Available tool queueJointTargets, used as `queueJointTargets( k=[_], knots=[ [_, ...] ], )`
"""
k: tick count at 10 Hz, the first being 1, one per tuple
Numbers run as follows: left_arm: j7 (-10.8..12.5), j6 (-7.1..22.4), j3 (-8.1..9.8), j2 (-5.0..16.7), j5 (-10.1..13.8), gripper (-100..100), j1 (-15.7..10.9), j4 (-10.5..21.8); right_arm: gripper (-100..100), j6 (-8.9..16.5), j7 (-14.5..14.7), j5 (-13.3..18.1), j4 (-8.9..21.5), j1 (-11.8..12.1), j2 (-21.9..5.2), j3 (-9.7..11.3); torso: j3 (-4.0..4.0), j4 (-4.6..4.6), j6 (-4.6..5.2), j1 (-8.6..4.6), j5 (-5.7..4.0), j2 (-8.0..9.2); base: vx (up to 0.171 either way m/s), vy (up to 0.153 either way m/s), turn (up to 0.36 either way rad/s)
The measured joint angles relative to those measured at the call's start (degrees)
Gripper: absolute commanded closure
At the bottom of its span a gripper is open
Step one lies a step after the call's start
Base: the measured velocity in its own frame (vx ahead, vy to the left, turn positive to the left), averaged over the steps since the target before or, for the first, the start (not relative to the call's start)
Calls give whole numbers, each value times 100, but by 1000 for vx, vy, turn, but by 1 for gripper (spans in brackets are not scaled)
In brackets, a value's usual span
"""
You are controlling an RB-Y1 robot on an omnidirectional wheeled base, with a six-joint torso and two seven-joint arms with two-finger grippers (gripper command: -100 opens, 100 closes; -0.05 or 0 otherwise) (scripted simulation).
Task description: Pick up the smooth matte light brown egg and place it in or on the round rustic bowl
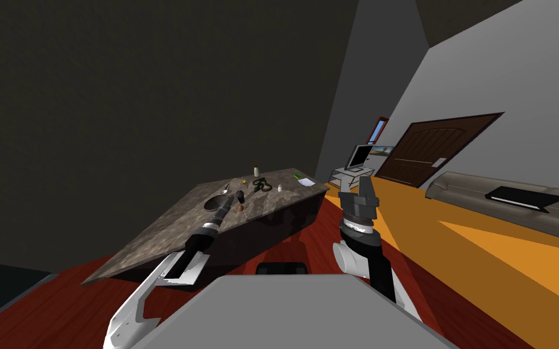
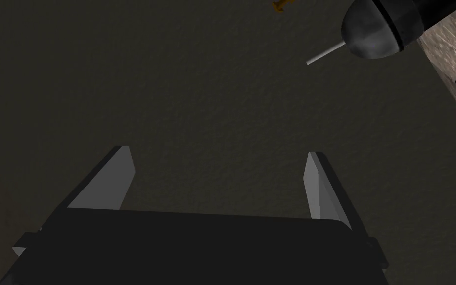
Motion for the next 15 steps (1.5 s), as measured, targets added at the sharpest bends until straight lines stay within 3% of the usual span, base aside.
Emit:
queueJointTargets(
  k=[8, 10, 13, 15],
  knots=[
    [-58, 978, 122, 382, 5, -100, 126, 682, 0, 0, 0, 0, 0, 1, 0, 0, -19, -8, 1, -11, -3, -33, 80, -60, -34],
    [-38, 1242, 213, 476, 46, -100, 366, 705, 0, 0, 0, 0, 0, 1, 0, 0, -19, -7, 1, -17, -4, -31, 108, -79, -54],
    [-37, 1639, 278, 541, 69, -100, 511, 924, 0, 0, 0, 0, 0, 1, 0, 0, -17, -7, 0, -15, -4, -28, 93, -58, -34],
    [-22, 1656, 309, 569, 91, -100, 564, 1222, 0, 0, 0, 0, 0, 1, 0, 0, -13, -5, 0, -9, -2, -22, 92, -50, -42]
  ],
)
